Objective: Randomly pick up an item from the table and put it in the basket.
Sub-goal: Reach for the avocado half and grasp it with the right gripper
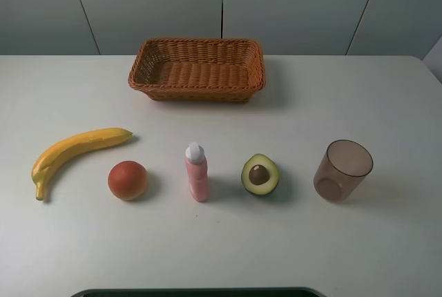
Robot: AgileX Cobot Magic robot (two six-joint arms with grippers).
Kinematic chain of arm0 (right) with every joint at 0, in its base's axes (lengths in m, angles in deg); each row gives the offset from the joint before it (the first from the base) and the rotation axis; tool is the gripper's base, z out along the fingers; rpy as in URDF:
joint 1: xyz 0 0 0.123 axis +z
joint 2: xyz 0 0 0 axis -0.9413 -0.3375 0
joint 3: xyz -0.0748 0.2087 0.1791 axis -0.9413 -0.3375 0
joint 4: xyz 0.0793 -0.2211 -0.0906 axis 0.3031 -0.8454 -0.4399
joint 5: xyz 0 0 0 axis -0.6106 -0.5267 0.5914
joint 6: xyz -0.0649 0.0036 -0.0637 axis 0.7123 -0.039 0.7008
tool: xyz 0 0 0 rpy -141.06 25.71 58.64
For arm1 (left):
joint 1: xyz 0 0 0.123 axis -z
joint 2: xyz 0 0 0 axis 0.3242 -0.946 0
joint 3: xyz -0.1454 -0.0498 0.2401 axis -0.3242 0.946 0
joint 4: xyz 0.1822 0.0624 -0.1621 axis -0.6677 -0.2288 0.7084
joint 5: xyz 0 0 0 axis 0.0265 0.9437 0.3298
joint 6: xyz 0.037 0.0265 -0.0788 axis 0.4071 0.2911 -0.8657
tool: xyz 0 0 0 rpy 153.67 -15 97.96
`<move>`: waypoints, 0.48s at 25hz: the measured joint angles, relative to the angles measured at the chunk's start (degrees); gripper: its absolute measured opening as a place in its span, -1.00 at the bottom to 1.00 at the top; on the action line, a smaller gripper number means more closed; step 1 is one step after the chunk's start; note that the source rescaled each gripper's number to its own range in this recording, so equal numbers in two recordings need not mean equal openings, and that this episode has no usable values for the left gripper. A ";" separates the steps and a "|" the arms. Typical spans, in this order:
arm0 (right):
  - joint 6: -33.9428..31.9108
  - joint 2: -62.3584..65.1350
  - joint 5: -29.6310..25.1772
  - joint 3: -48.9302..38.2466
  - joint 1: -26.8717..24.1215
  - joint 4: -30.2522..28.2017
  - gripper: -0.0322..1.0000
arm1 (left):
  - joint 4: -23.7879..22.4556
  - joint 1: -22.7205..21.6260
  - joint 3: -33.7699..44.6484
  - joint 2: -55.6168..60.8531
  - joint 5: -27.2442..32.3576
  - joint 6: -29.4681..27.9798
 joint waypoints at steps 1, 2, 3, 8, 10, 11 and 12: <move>0.00 0.00 0.00 0.00 0.00 0.00 1.00 | 0.00 0.00 0.00 0.00 0.00 0.00; 0.00 0.00 0.00 0.00 0.00 0.00 1.00 | 0.00 0.00 0.00 0.00 0.00 0.00; 0.00 0.00 0.00 0.00 0.00 0.00 1.00 | 0.00 0.00 0.00 0.00 0.00 0.00; 0.00 0.00 0.00 0.00 0.00 0.00 1.00 | 0.00 0.00 0.00 0.00 0.00 0.00; 0.00 0.00 0.00 0.00 0.00 0.00 1.00 | 0.00 0.00 0.00 0.00 0.00 0.00; 0.00 0.00 0.00 0.00 0.00 0.00 1.00 | 0.00 0.00 0.00 0.00 0.00 0.00; 0.00 0.00 0.00 0.00 0.00 0.00 1.00 | 0.00 0.00 0.00 0.00 0.00 0.00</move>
